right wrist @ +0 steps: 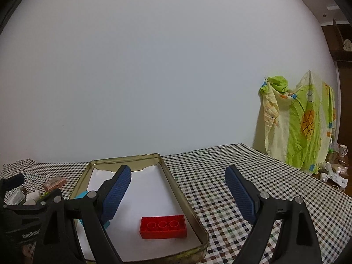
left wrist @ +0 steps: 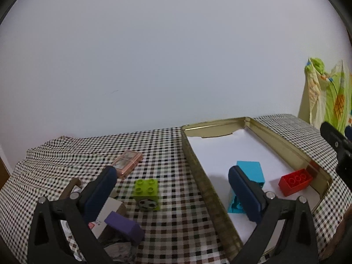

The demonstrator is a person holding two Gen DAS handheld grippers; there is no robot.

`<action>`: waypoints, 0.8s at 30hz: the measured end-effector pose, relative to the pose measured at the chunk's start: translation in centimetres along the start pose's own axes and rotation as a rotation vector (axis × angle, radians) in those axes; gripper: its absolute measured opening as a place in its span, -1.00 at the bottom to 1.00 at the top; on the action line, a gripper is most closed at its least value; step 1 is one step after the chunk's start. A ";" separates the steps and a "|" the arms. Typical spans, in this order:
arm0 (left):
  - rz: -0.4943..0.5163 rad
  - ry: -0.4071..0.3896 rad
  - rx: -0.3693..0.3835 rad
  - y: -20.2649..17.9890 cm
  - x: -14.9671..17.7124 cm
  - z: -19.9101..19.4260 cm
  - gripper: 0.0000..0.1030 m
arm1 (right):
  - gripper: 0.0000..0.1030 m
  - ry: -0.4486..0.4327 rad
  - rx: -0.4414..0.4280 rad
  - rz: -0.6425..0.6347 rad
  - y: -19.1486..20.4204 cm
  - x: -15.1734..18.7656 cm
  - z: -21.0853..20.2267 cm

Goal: Organize rigid objects
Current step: 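Withdraw both open tools from the tin back toward the objects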

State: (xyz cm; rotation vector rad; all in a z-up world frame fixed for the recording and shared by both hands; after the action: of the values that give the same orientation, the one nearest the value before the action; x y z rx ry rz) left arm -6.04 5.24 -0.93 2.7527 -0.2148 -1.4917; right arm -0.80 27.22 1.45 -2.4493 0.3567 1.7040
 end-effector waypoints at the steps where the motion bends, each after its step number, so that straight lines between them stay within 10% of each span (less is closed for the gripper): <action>1: -0.003 0.000 0.000 0.2 0.1 -0.1 0.99 | 0.73 0.002 0.001 0.004 0.0 0.0 0.0; 24: 0.012 0.009 -0.030 4.9 0.9 -0.5 0.99 | 0.73 0.049 -0.073 0.056 3.1 1.7 -3.1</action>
State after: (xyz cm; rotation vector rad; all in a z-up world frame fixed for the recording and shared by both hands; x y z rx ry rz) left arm -5.70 0.29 -1.02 2.7296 -0.2065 -1.4676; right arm 1.73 23.28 1.00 -2.5597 0.3789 1.7101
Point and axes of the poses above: each gripper's, at about its wrist camera, not at the fingertips, and z roughly the way its jaws point, y to its left, x to its underside, the point moved 3 cm from there along z, roughly the way its jaws point, and after that the axes turned 9 degrees about y, right-handed, at the moved point
